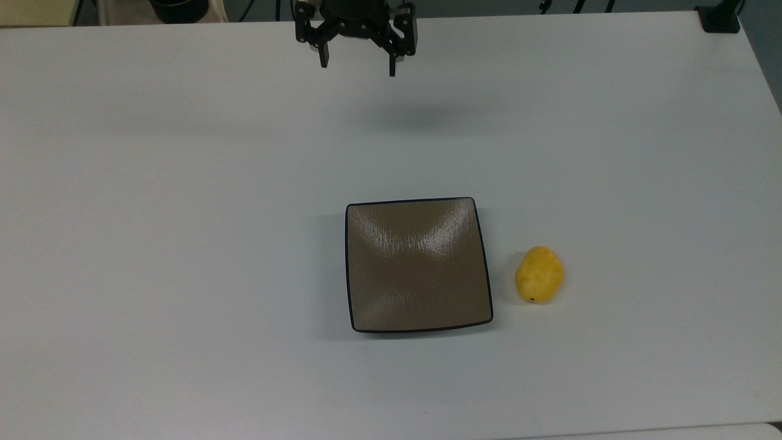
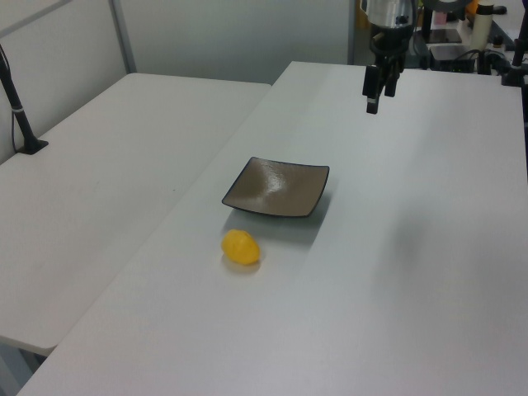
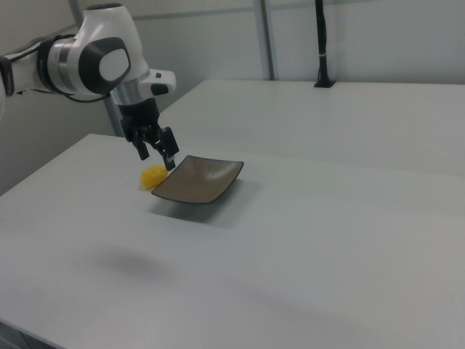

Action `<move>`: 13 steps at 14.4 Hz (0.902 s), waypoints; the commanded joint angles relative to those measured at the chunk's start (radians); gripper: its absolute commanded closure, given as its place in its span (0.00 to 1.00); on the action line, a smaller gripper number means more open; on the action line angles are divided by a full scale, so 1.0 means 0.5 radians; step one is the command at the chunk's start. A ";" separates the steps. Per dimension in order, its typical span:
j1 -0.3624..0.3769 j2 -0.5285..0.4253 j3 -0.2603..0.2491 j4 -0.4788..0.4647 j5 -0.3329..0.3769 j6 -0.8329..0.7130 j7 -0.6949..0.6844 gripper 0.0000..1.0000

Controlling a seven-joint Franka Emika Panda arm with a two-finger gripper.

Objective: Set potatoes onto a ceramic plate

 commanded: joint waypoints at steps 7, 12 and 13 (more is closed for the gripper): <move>0.126 0.381 0.085 0.441 -0.055 0.194 0.581 0.00; 0.295 0.666 0.088 0.689 -0.107 0.317 0.703 0.00; 0.307 0.709 0.091 0.711 -0.107 0.372 0.737 0.00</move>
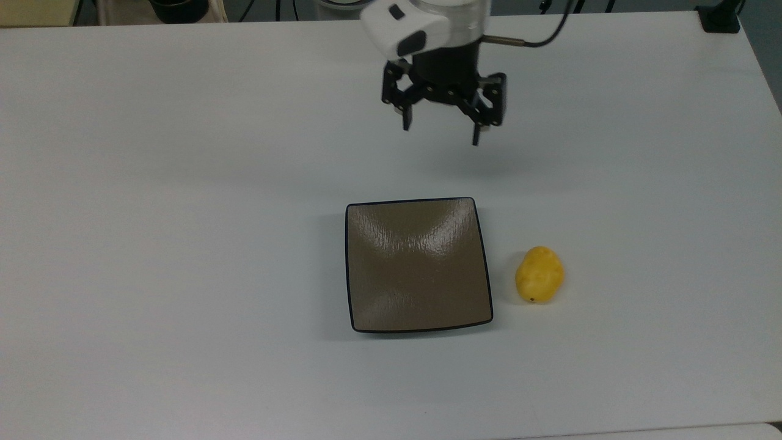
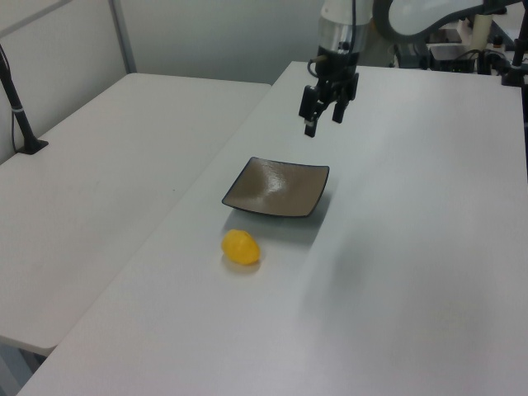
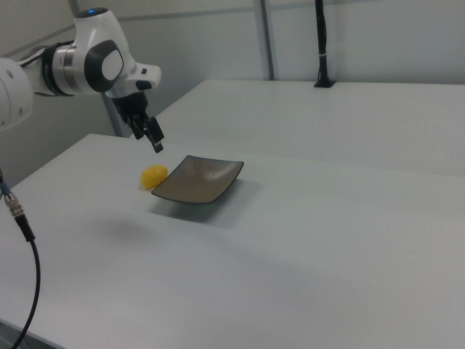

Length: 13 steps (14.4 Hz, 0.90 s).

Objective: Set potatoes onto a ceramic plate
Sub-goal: 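Move the open gripper over the yellow potato beside the plate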

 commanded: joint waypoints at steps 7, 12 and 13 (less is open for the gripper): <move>0.182 0.467 0.025 0.358 -0.091 0.430 0.306 0.00; 0.246 0.743 0.021 0.520 -0.223 0.618 0.410 0.00; 0.261 0.801 0.018 0.557 -0.241 0.649 0.440 0.00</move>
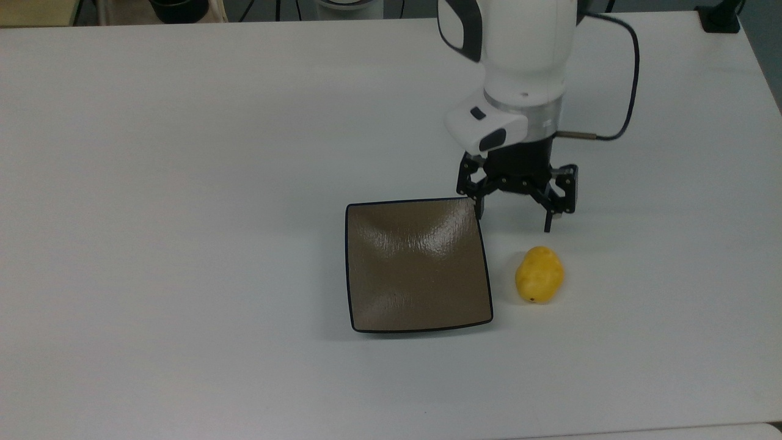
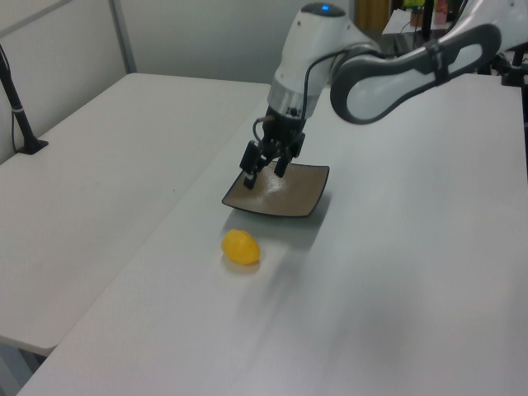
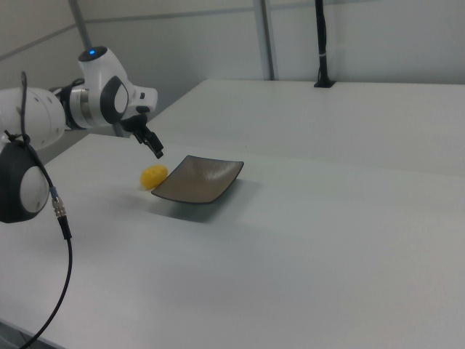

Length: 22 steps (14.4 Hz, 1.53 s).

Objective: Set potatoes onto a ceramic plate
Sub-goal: 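Move the open gripper over the yellow potato beside the plate, then lower the gripper and close it around the yellow potato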

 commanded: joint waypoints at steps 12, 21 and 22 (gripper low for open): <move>0.157 0.509 -0.010 0.272 -0.474 0.398 0.355 0.00; 0.191 0.571 -0.007 0.278 -0.646 0.402 0.373 0.48; 0.191 0.571 -0.007 0.278 -0.646 0.402 0.373 0.52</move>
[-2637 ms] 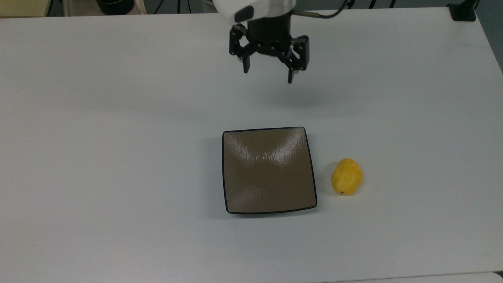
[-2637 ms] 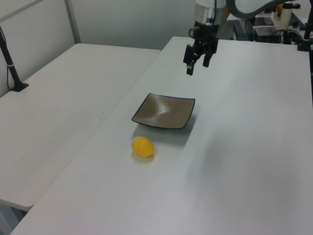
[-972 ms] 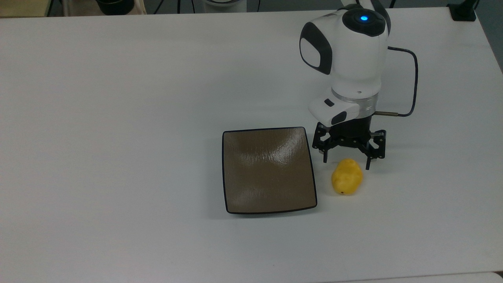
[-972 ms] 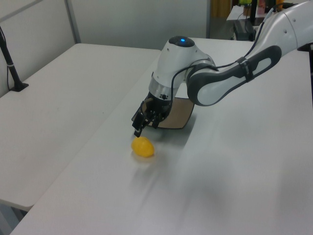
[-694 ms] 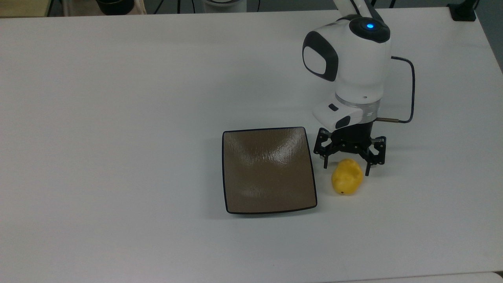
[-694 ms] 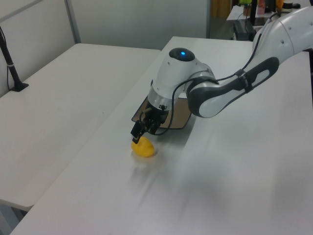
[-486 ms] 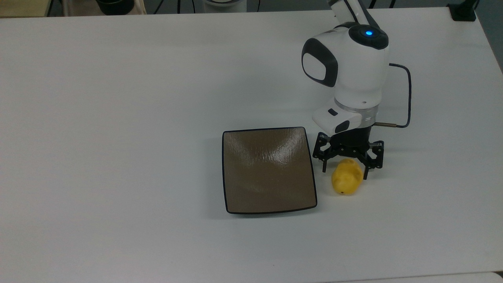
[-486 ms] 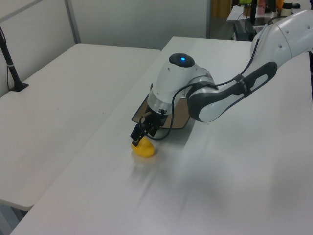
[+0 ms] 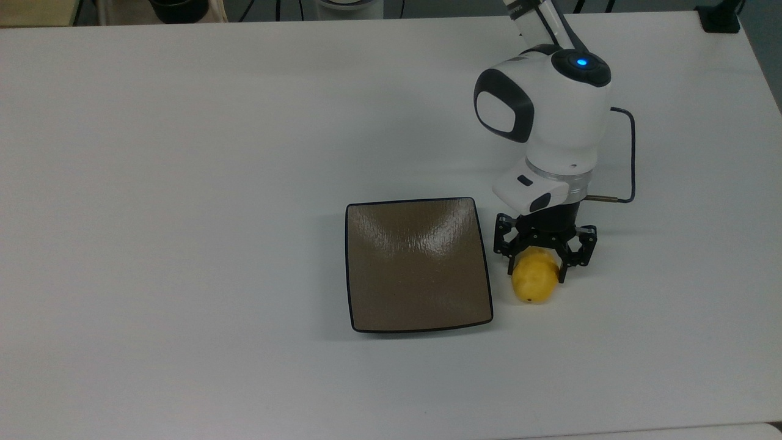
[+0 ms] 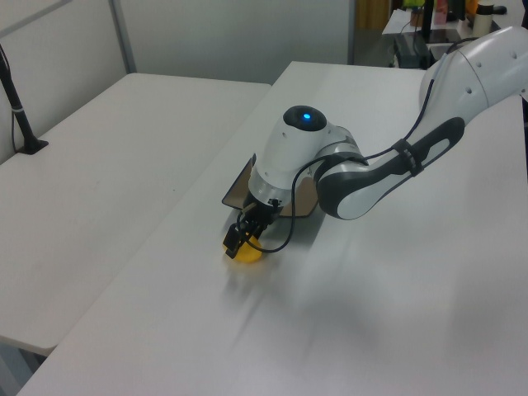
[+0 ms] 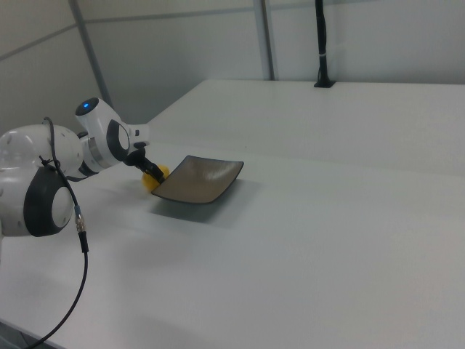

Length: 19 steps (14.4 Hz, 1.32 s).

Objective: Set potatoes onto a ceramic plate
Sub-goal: 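Lower the gripper and close it around the yellow potato, then lift the potato and carry it over the brown plate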

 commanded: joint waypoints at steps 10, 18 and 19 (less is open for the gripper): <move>0.002 -0.168 -0.005 -0.073 -0.073 0.011 0.052 0.58; -0.138 -0.514 -0.005 -0.371 -0.033 0.001 -0.009 0.58; -0.148 -0.564 -0.005 -0.441 -0.033 -0.002 -0.027 0.58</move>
